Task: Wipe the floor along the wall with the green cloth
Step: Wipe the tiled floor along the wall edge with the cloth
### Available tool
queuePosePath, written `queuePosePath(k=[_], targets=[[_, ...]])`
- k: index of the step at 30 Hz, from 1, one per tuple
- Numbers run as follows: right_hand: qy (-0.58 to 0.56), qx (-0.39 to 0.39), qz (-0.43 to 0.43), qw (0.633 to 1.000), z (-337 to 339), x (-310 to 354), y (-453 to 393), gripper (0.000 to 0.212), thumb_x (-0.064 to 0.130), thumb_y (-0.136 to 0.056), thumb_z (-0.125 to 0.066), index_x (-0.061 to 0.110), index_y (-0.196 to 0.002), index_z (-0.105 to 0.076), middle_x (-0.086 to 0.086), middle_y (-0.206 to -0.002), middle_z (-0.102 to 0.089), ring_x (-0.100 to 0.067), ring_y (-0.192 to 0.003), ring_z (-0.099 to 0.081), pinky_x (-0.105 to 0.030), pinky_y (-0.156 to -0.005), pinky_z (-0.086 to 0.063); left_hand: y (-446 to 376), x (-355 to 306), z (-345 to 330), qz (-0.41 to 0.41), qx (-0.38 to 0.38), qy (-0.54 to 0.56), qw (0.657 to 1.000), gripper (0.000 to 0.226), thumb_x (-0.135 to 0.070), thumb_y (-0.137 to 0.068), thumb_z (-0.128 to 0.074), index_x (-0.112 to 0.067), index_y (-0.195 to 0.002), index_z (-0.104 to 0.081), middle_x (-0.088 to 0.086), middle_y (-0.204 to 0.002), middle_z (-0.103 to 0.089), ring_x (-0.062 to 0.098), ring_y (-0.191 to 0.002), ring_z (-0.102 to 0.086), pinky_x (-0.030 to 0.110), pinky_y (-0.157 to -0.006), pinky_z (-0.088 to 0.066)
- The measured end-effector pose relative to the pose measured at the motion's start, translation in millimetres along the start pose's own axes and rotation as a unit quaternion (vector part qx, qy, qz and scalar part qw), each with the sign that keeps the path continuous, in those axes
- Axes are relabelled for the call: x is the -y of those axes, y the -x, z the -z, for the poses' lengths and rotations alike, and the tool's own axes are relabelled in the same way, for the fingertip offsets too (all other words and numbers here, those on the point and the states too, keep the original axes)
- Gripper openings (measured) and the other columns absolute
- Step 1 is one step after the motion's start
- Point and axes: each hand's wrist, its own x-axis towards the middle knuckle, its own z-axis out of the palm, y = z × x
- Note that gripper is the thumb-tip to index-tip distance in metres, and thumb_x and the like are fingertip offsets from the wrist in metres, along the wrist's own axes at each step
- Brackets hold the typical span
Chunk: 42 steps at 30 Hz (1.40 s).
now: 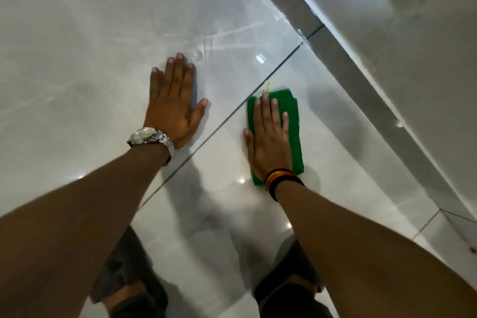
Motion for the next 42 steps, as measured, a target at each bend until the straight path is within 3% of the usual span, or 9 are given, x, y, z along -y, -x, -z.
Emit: queuePosePath(k=[4, 10, 13, 21, 28, 31, 34, 38, 42], targets=[[0.048, -0.025, 0.101, 0.993, -12, -57, 14, 0.061, 0.040, -0.106, -0.030, 0.016, -0.162, -0.019, -0.007, -0.171, -0.011, -0.030, -0.159, -0.011, -0.056, -0.128, -0.010, -22, 17, -9, 0.001, -0.064, -0.004, 0.998, 0.078, -0.049, -0.107, -0.033, -0.009, -0.171, -0.013, 0.018, -0.181, -0.007, 0.032, -0.168, -0.002, 0.060, -0.135, 0.001], [0.039, -0.032, -0.042, 0.998, 14, -133, 14, 0.065, 0.042, -0.105, -0.031, 0.024, -0.163, -0.007, -0.013, -0.171, 0.000, -0.032, -0.159, 0.001, -0.057, -0.128, -0.007, -27, 17, -5, -0.003, -0.085, 0.021, 0.996, 0.076, -0.045, -0.104, -0.037, -0.007, -0.169, -0.025, 0.018, -0.180, -0.014, 0.033, -0.168, -0.008, 0.057, -0.136, -0.003], [0.037, -0.012, -0.017, 0.999, 40, -152, -24, 0.064, 0.037, -0.104, -0.032, 0.022, -0.163, -0.011, -0.013, -0.172, -0.004, -0.029, -0.159, -0.001, -0.058, -0.127, -0.011, -29, 18, -7, -0.008, -0.079, 0.009, 0.997, 0.078, -0.048, -0.103, -0.038, -0.008, -0.169, -0.025, 0.019, -0.180, -0.014, 0.035, -0.168, -0.009, 0.059, -0.135, -0.005], [0.002, -0.034, 0.211, 0.977, 74, -94, -149, 0.056, 0.020, -0.106, -0.044, 0.016, -0.159, -0.029, -0.013, -0.170, -0.017, -0.029, -0.159, -0.010, -0.050, -0.129, -0.012, -31, 19, -10, -0.015, -0.094, -0.002, 0.995, 0.080, -0.051, -0.102, -0.039, -0.008, -0.169, -0.026, 0.020, -0.179, -0.017, 0.037, -0.167, -0.011, 0.056, -0.136, -0.004], [0.008, -0.074, 0.176, 0.982, 68, -67, -161, 0.069, -0.002, -0.097, -0.052, 0.016, -0.159, -0.028, -0.013, -0.169, -0.019, -0.029, -0.159, -0.009, -0.046, -0.131, -0.005, -33, 19, -9, -0.019, -0.106, -0.009, 0.994, 0.079, -0.048, -0.101, -0.043, -0.007, -0.168, -0.029, 0.021, -0.178, -0.020, 0.039, -0.166, -0.016, 0.058, -0.135, -0.008], [0.020, -0.052, 0.248, 0.967, 65, -42, -154, 0.075, -0.008, -0.093, -0.054, 0.017, -0.159, -0.027, -0.013, -0.168, -0.021, -0.028, -0.158, -0.011, -0.045, -0.129, 0.002, -33, 20, -9, -0.021, -0.104, -0.016, 0.994, 0.079, -0.048, -0.101, -0.042, -0.006, -0.168, -0.029, 0.021, -0.178, -0.020, 0.039, -0.166, -0.016, 0.060, -0.135, -0.010], [0.041, -0.035, 0.320, 0.946, 56, 0, -165, 0.071, 0.000, -0.096, -0.054, 0.018, -0.159, -0.027, -0.011, -0.168, -0.023, -0.028, -0.158, -0.013, -0.046, -0.130, 0.000, -34, 21, -9, -0.023, -0.103, -0.018, 0.994, 0.078, -0.046, -0.101, -0.042, -0.006, -0.167, -0.030, 0.022, -0.177, -0.021, 0.040, -0.166, -0.017, 0.062, -0.134, -0.011], [0.032, -0.067, 0.276, 0.958, 67, 35, -214, 0.064, 0.011, -0.102, -0.044, 0.024, -0.161, -0.023, -0.007, -0.170, -0.019, -0.027, -0.159, -0.010, -0.049, -0.130, -0.002, -33, 20, -11, -0.022, -0.099, -0.020, 0.995, 0.077, -0.045, -0.102, -0.041, -0.007, -0.167, -0.030, 0.022, -0.177, -0.021, 0.040, -0.166, -0.016, 0.063, -0.133, -0.014], [0.048, -0.096, 0.227, 0.968, 88, -1, -234, 0.069, 0.013, -0.096, -0.045, 0.025, -0.160, -0.025, -0.010, -0.170, -0.020, -0.031, -0.159, -0.012, -0.049, -0.130, -0.005, -32, 22, -12, -0.028, -0.103, -0.022, 0.994, 0.076, -0.045, -0.103, -0.039, -0.006, -0.167, -0.030, 0.021, -0.178, -0.020, 0.040, -0.166, -0.016, 0.064, -0.133, -0.015]])
